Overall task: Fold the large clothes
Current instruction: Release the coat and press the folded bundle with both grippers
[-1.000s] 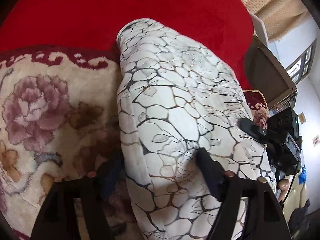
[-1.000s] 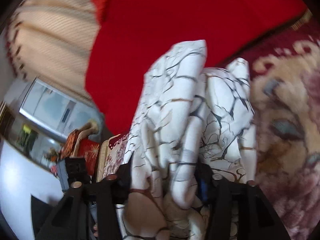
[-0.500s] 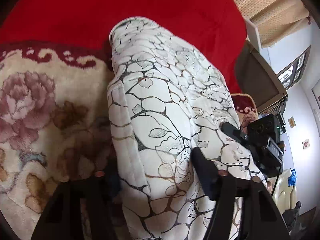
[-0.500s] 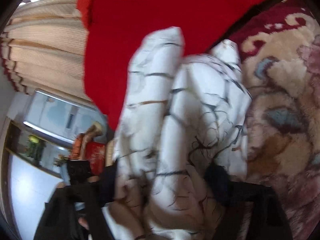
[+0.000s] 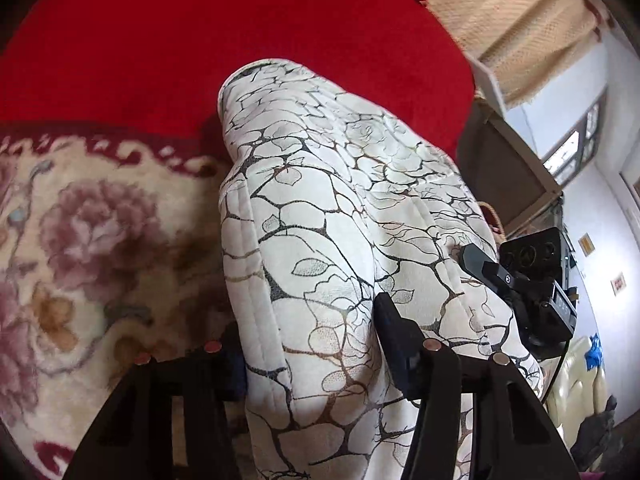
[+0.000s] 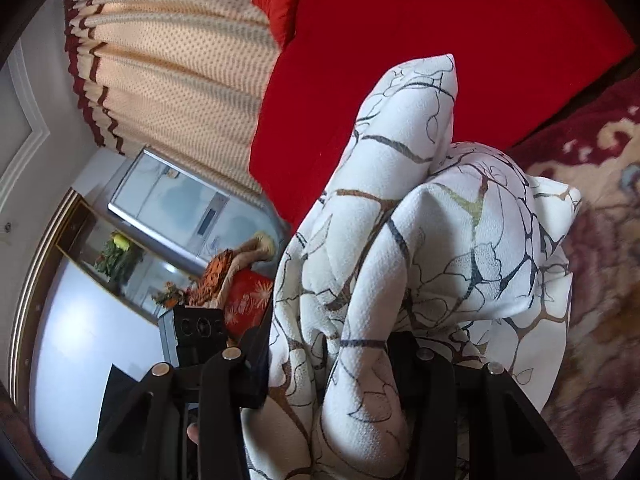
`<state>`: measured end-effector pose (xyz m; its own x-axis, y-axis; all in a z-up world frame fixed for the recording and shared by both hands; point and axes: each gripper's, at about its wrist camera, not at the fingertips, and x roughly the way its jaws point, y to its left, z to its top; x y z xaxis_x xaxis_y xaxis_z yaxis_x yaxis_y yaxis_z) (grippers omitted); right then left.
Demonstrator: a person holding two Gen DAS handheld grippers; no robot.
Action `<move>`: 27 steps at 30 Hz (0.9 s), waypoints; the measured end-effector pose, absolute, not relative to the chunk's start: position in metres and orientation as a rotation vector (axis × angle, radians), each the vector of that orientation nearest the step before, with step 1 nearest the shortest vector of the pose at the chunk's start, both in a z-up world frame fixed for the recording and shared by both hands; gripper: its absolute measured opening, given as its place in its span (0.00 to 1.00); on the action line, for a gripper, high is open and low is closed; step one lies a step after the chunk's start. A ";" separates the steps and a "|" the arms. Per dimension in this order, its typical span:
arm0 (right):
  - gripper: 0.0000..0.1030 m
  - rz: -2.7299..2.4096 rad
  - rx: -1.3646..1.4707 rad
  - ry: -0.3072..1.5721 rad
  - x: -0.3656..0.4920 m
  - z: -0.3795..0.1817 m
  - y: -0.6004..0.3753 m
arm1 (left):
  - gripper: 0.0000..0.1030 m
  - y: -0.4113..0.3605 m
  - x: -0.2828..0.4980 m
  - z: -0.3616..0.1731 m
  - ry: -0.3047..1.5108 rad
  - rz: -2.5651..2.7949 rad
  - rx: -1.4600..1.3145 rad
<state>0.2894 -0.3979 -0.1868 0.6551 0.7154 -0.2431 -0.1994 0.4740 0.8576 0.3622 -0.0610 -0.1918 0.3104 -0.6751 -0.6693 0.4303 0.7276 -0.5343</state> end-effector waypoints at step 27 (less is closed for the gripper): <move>0.47 0.343 0.517 0.598 0.230 -0.110 -0.364 | 0.78 -0.109 0.299 -0.195 0.861 -0.390 0.093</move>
